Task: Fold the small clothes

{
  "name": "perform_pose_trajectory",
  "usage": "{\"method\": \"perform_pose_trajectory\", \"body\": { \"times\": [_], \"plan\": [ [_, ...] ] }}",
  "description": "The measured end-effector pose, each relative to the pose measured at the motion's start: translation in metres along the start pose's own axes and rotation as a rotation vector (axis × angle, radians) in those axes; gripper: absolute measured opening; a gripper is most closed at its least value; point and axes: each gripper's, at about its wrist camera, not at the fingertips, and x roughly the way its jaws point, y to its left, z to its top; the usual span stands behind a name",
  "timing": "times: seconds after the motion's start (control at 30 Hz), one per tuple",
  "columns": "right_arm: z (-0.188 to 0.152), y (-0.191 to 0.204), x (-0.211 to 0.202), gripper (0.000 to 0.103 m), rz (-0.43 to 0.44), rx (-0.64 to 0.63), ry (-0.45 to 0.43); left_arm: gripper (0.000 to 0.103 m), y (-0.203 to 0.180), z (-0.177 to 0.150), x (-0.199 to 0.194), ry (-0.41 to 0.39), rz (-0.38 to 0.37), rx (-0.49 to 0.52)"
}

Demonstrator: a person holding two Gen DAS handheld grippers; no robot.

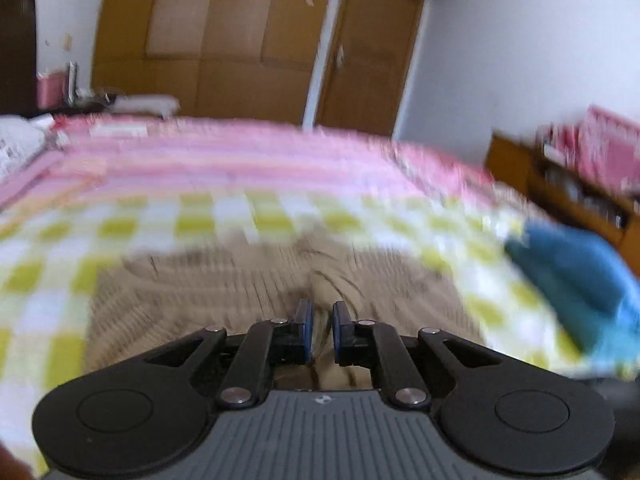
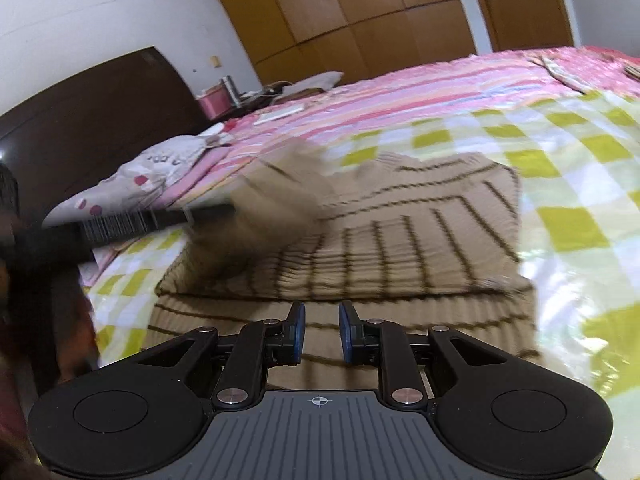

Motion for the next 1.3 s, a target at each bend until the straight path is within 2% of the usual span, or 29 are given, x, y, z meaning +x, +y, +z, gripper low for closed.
{"method": "perform_pose_trajectory", "body": {
  "times": [0.13,0.2,0.27,0.33,0.43,0.5,0.63,0.73,0.77,0.83,0.87,0.9,0.97,1.07,1.2,1.3],
  "plan": [
    [0.004,-0.017,0.0,0.02,-0.016,0.041,0.003,0.018,0.009,-0.026,0.005,0.04,0.076,-0.085],
    [0.011,-0.022,0.004,0.03,-0.017,0.054,0.003,0.019,0.012,-0.038,0.002,0.031,0.082,-0.149],
    [0.02,-0.025,0.012,0.034,-0.009,0.074,0.003,0.02,0.019,-0.044,0.0,0.014,0.079,-0.197],
    [0.028,-0.027,0.019,0.035,0.001,0.104,0.011,0.023,0.015,-0.047,0.005,0.018,0.078,-0.171],
    [0.038,-0.03,0.026,0.042,0.031,0.18,0.011,0.027,0.01,-0.052,0.005,0.015,0.066,-0.112],
    [0.044,-0.03,0.031,0.053,0.051,0.23,0.014,0.029,0.01,-0.056,0.005,0.019,0.041,-0.098],
    [0.052,-0.02,0.048,0.054,0.05,0.257,0.039,0.03,0.008,-0.057,0.004,0.028,-0.003,-0.09],
    [0.058,-0.011,0.064,0.054,-0.015,0.242,0.063,0.03,0.004,-0.058,0.004,0.04,-0.033,-0.075],
    [0.061,-0.01,0.069,0.052,-0.028,0.249,0.07,0.03,0.003,-0.059,0.005,0.044,-0.037,-0.067],
    [0.064,-0.009,0.074,0.033,-0.063,0.252,0.074,0.03,0.0,-0.061,0.005,0.052,-0.045,-0.054],
    [0.066,-0.009,0.076,0.017,-0.082,0.251,0.078,0.03,-0.001,-0.061,0.005,0.055,-0.049,-0.051],
    [0.067,-0.012,0.077,0.01,-0.085,0.262,0.085,0.03,0.0,-0.062,0.005,0.056,-0.051,-0.05],
    [0.069,-0.016,0.076,0.005,-0.074,0.277,0.092,0.03,0.001,-0.061,0.003,0.051,-0.059,-0.055],
    [0.077,-0.014,0.066,0.005,-0.045,0.249,0.06,0.03,0.005,-0.057,-0.002,0.022,-0.059,-0.069],
    [0.099,-0.002,0.036,0.005,0.039,0.192,-0.079,0.032,0.014,-0.051,-0.012,-0.025,-0.052,-0.11],
    [0.104,-0.001,0.014,0.005,0.083,0.162,-0.182,0.038,0.018,-0.05,-0.016,-0.055,-0.039,-0.132]
  ]
}}
